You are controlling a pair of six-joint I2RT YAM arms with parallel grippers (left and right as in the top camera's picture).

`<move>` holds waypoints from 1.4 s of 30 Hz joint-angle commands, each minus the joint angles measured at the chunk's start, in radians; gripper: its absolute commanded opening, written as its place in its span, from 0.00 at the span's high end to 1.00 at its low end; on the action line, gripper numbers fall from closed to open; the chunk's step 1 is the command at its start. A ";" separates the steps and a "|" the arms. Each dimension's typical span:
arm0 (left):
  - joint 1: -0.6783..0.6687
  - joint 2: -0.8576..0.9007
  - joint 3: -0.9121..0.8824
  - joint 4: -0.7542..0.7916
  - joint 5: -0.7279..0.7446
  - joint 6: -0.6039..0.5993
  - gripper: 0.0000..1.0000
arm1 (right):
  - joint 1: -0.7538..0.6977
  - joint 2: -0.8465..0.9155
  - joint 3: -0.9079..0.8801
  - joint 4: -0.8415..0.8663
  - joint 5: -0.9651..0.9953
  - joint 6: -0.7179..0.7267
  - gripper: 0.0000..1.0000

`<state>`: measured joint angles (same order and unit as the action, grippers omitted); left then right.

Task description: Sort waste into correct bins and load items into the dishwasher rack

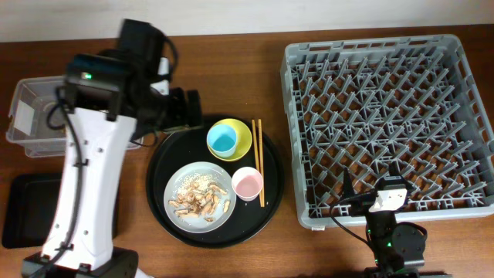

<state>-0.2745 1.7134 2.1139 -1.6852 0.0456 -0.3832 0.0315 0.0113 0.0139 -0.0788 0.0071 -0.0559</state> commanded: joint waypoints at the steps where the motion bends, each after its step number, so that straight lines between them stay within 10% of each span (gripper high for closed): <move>1: -0.085 -0.001 -0.072 -0.003 -0.069 -0.005 0.01 | -0.006 -0.006 -0.008 -0.003 0.005 0.004 0.02; 36: -0.116 -0.008 -0.363 0.206 -0.093 -0.031 0.01 | -0.006 -0.006 -0.008 -0.003 0.005 0.003 0.01; 42: -0.124 -0.008 -0.400 0.121 -0.119 -0.015 0.53 | -0.006 -0.006 -0.008 -0.003 0.005 0.004 0.02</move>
<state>-0.3927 1.7130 1.7508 -1.5593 -0.0433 -0.4065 0.0315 0.0113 0.0139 -0.0788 0.0074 -0.0559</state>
